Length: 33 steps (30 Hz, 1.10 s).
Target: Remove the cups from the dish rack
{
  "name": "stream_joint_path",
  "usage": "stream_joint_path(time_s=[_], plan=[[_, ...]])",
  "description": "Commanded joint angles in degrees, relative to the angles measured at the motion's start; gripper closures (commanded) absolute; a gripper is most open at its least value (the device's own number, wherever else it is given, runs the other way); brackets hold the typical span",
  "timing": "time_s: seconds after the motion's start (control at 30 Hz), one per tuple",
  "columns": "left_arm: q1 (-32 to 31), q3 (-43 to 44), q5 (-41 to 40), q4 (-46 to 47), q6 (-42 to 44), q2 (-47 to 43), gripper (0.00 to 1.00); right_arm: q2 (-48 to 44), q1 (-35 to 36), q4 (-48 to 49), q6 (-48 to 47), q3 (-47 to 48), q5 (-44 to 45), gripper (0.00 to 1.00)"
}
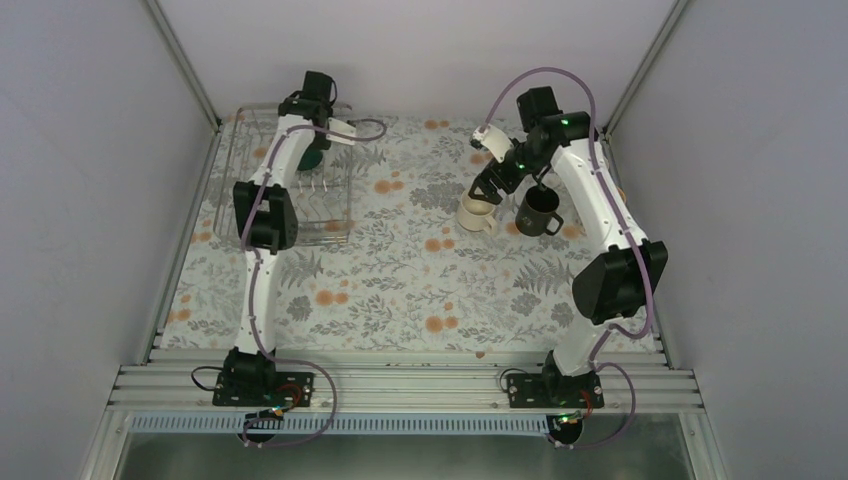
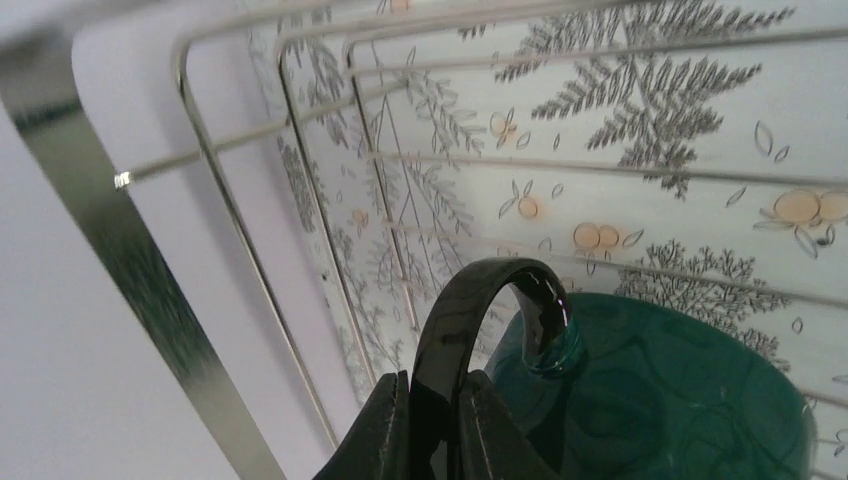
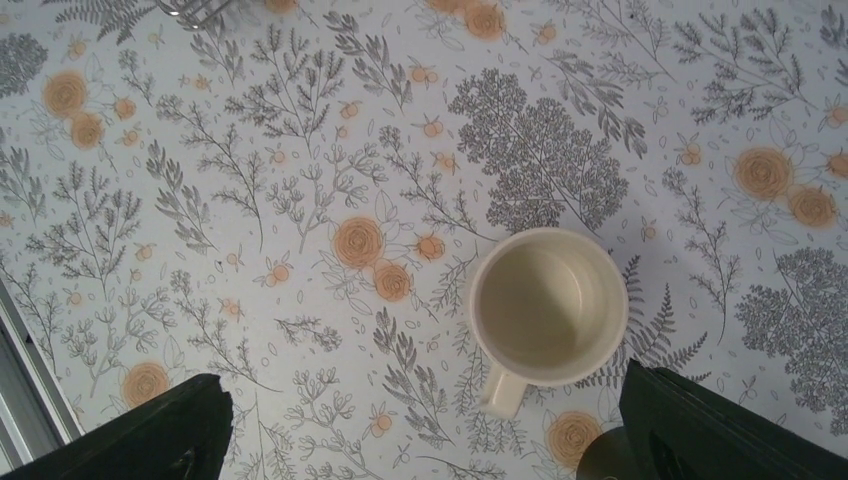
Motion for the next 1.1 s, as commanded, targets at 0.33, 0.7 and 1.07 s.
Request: stream_joint_path(time_s=[0.33,0.7,1.07], plan=[[3.34,-0.93,9.91,8.34,-17.12,-17.85,0.98,-0.49,0.17,-1.65,0.47,6.31,-12.17,0.00],[3.34,-8.66,33.93,16.99,-42.24,-30.80,0.98,5.87,0.43,1.21,-3.52,13.01,-32.97,0.00],[1.81,-30.41,56.41,37.55,-62.61,-42.72,0.98,6.99,1.26,21.60,6.40,13.20,-39.38,0.00]])
